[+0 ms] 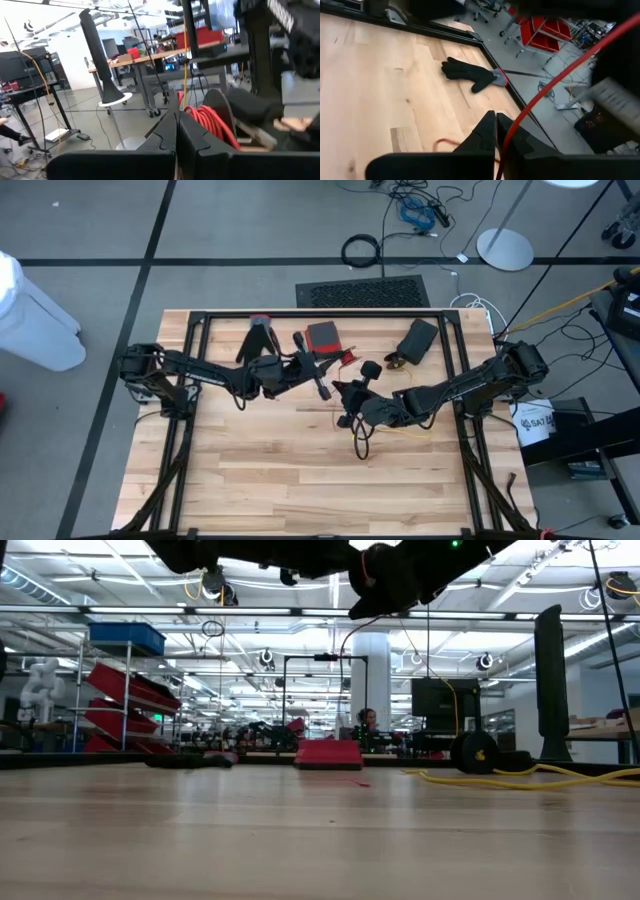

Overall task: Coil cords
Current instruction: Coil the red wire onto the spool

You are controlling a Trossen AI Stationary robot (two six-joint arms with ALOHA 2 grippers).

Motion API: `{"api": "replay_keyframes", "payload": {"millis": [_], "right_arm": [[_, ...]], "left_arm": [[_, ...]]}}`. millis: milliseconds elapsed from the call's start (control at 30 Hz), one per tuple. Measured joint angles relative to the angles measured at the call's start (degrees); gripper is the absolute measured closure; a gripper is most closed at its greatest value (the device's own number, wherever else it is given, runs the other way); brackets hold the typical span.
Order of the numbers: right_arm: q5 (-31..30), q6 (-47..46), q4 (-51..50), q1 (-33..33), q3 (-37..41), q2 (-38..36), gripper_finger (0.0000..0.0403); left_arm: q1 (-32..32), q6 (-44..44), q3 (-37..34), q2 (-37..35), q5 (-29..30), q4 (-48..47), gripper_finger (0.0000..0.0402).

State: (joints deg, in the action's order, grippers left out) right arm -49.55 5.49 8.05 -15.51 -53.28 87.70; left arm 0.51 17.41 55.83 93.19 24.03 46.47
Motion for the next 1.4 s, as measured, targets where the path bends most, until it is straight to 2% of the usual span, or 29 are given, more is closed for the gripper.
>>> {"api": "replay_keyframes", "payload": {"millis": [333,600,700,833,933,1100,1400], "right_arm": [[-0.08,3.35,2.09,-0.34,0.0,0.0,0.0403],[0.01,6.35,5.17,-0.37,0.02,0.0,0.0403],[0.01,6.29,4.38,-0.9,0.0,0.0,0.0403],[0.23,6.84,4.18,-2.45,0.02,0.0,0.0403],[1.25,7.52,3.98,-3.88,0.02,0.0,0.0403],[3.53,7.27,3.74,-5.46,0.02,0.02,0.04],[7.09,5.25,2.31,-5.74,0.02,0.02,0.0378]], "left_arm": [[0.01,-9.56,0.0,-5.94,-4.11,0.36,0.0401],[0.09,-14.12,0.0,-6.75,-9.7,-0.3,0.0401],[0.09,-14.11,0.0,-7.14,-13.26,-1.97,0.0401],[0.09,-14.09,0.01,-8.36,-21.21,-6.49,0.0401],[0.12,-13.97,0.02,-10.13,-24.05,-12.05,0.0401],[0.09,-12.15,0.02,-13.67,-24.88,-19.4,0.0401],[0.09,-11.98,0.04,-17.02,-25.03,-23.25,0.0401]]}}
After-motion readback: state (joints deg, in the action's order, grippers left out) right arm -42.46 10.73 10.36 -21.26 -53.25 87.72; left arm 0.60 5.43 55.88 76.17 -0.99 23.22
